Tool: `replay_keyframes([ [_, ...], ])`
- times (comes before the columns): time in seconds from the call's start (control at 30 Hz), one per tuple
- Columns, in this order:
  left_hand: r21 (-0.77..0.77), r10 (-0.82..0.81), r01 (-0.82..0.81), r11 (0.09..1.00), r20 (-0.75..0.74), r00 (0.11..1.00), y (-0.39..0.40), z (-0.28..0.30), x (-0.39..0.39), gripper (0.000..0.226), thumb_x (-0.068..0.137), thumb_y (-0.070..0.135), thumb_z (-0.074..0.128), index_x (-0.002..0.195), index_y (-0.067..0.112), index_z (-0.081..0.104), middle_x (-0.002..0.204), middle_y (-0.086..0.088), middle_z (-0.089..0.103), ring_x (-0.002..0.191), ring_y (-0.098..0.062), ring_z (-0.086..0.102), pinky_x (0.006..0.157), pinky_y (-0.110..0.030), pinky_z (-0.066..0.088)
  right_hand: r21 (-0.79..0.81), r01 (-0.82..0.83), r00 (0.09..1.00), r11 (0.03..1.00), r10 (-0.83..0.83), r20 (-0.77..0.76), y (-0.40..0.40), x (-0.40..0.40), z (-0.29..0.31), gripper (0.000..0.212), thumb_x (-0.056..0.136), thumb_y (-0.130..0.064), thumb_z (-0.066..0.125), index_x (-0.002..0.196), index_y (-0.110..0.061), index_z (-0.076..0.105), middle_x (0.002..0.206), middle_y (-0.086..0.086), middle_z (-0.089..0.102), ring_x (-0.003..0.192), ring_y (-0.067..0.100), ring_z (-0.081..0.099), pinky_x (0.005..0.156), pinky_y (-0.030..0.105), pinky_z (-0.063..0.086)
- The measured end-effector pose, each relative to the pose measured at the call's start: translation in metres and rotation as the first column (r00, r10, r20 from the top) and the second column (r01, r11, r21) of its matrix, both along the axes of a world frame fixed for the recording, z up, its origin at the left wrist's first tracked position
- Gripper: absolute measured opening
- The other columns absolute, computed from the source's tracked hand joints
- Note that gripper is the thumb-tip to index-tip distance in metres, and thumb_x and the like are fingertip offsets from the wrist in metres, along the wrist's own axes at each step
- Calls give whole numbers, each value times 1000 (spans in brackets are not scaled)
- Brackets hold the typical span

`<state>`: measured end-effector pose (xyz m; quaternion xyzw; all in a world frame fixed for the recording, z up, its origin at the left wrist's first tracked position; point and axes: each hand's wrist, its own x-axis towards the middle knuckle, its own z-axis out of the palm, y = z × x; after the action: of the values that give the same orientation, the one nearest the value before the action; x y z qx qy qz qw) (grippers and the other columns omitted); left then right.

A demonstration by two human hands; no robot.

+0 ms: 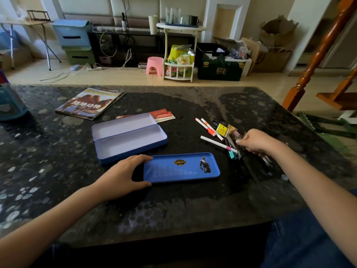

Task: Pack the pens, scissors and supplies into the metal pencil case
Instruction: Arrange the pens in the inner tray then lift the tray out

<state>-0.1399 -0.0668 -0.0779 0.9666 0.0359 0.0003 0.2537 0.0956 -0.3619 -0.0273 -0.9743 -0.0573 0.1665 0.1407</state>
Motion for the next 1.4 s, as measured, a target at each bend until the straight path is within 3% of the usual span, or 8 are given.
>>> replay_keyframes([
  [0.23, -45, 31, -23, 999, 182, 983, -11, 6, 3, 55, 82, 33, 67, 131, 38, 43, 133, 15, 48, 118, -1, 47, 102, -26, 42, 197, -395, 914, 897, 362, 183, 21, -35, 21, 22, 96, -25, 51, 113, -23, 65, 88, 2, 64, 73, 16, 57, 64, 31, 45],
  [0.43, 35, -47, 40, 999, 254, 966, -31, 21, 9, 61, 90, 35, 55, 144, 35, 28, 149, 15, 30, 134, -4, 30, 113, -28, 28, 332, -648, 749, 686, 652, 116, 61, -80, 22, 37, 97, -9, 48, 129, -25, 57, 98, -31, 48, 92, -12, 49, 75, -1, 38],
  [0.73, -2, 58, -61, 998, 313, 948, -24, 34, 17, 31, 85, 17, 64, 115, 24, 65, 93, 7, 65, 85, -10, 55, 79, -32, 48, 920, -149, 889, 362, 456, -36, 68, -86, 12, 37, 83, 7, 62, 110, -18, 65, 92, 4, 72, 100, 16, 67, 87, 26, 54],
  [0.9, -200, 70, -18, 980, 254, 965, -45, 38, 10, 33, 88, 22, 60, 121, 27, 59, 84, 20, 62, 81, 7, 60, 71, -8, 45, 872, -167, 902, 460, 429, -53, 72, -90, 7, 39, 84, 9, 60, 110, -20, 63, 100, 6, 68, 102, 14, 66, 87, 27, 54],
  [1.07, -441, 253, -150, 885, 185, 949, -56, 37, 11, 13, 90, 18, 58, 100, 19, 66, 78, 5, 68, 63, -5, 66, 63, -12, 48, 890, 453, 820, 42, 371, -435, 79, -101, 3, 33, 89, 7, 52, 120, -5, 53, 109, 20, 68, 92, 24, 70, 79, 30, 58],
  [1.2, -603, 291, -179, 777, 91, 953, -76, 39, 8, 8, 82, 21, 69, 78, 16, 63, 68, -5, 71, 56, -15, 69, 59, -26, 56, 891, 337, 784, 303, 433, -444, 91, -128, -4, 13, 92, -11, 56, 103, -6, 60, 95, 10, 70, 80, 17, 68, 75, 29, 57],
  [1.3, -302, 122, -61, 951, 190, 974, -78, 29, 4, 10, 86, 34, 63, 76, 33, 65, 66, 7, 68, 61, -4, 64, 62, -20, 52, 902, 188, 840, 390, 412, -354, 95, -133, -4, 18, 98, -18, 47, 96, -9, 62, 77, 3, 67, 70, 13, 65, 64, 26, 56],
  [1.4, 81, 1, -16, 997, 173, 985, -63, 23, 5, 24, 91, 41, 51, 107, 30, 66, 108, 10, 67, 99, -4, 59, 88, -26, 48, 785, -178, 945, 593, 327, -32, 88, -108, -4, 27, 101, -26, 39, 109, -10, 59, 69, 2, 56, 60, 13, 55, 55, 26, 49],
])
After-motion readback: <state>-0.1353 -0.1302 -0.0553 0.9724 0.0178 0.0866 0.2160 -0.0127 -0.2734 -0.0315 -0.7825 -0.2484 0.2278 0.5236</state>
